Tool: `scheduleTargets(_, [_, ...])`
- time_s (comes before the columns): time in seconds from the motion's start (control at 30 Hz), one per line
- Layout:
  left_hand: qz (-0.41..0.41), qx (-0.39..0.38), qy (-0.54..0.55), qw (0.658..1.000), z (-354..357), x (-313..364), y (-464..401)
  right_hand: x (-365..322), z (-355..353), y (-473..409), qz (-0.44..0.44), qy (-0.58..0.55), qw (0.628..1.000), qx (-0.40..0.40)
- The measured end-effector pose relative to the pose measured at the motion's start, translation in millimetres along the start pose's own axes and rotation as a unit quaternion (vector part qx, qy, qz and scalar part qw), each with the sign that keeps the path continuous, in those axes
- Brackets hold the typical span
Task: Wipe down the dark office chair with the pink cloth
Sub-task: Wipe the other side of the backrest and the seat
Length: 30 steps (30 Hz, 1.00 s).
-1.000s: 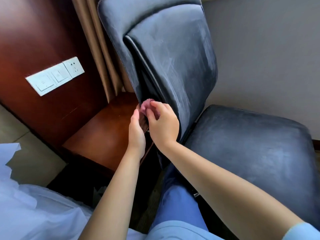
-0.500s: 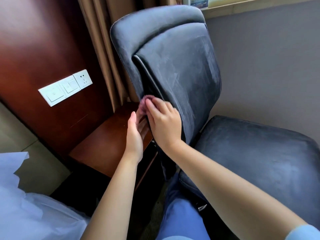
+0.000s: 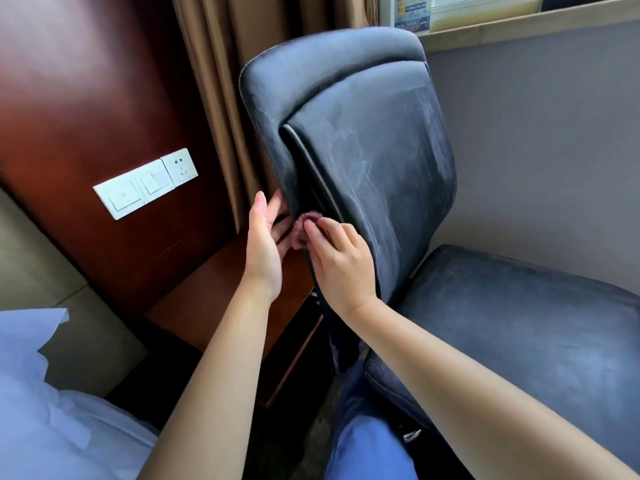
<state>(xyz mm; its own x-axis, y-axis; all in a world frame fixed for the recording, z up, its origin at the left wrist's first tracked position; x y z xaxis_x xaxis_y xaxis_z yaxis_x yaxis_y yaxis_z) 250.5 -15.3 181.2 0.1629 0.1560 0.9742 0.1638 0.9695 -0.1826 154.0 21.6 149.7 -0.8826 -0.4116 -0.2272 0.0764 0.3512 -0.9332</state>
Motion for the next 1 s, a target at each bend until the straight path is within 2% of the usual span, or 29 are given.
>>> scheduleTargets(0.17, [0.001, -0.005, -0.001, 1.000, 1.0, 5.9, 2.9, -13.6, -13.6, -73.5, 0.017, -0.039, 0.996, 0.076])
scheduleTargets(0.27, [0.001, -0.010, 0.010, 1.000, -1.4, 7.5, 5.5, -19.1, -6.4, -99.5, 0.004, -0.024, 0.998, 0.053])
scheduleTargets(0.47, [-0.005, -0.004, -0.017, 1.000, -1.8, 1.8, 4.5, -4.2, -0.1, -14.7, -0.025, -0.026, 0.999, 0.015])
scheduleTargets(0.6, [0.000, -0.002, -0.010, 1.000, 0.6, 4.9, 6.8, -18.5, -10.3, -67.6, -0.009, -0.092, 0.993, 0.070])
scheduleTargets(0.73, [-0.002, 0.006, 0.001, 1.000, -1.3, 9.1, 11.1, -26.5, -9.5, -116.6, -0.025, -0.078, 0.993, 0.085])
scheduleTargets(0.9, [0.000, -0.014, -0.018, 1.000, -1.6, 3.9, 10.1, -11.9, -3.9, -33.4, -0.075, -0.020, 0.996, 0.052])
scheduleTargets(1.0, [0.004, -0.013, -0.012, 1.000, 0.1, 4.0, 9.1, -8.5, -2.1, -33.3, -0.060, -0.057, 0.995, 0.050])
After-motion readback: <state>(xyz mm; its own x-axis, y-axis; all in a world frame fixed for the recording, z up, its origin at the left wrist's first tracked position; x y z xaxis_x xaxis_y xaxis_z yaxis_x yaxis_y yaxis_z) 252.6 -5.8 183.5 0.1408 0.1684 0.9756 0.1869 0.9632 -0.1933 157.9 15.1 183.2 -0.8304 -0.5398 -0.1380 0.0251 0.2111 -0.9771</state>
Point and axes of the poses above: each hand's wrist, its own y-axis away from the middle knuckle, its own z-axis out of the palm, x = y × z, the point moved 4 cm from there along -y, towards the middle knuckle, and after that the axes turned 5 degrees about -y, right-handed, at the moved point
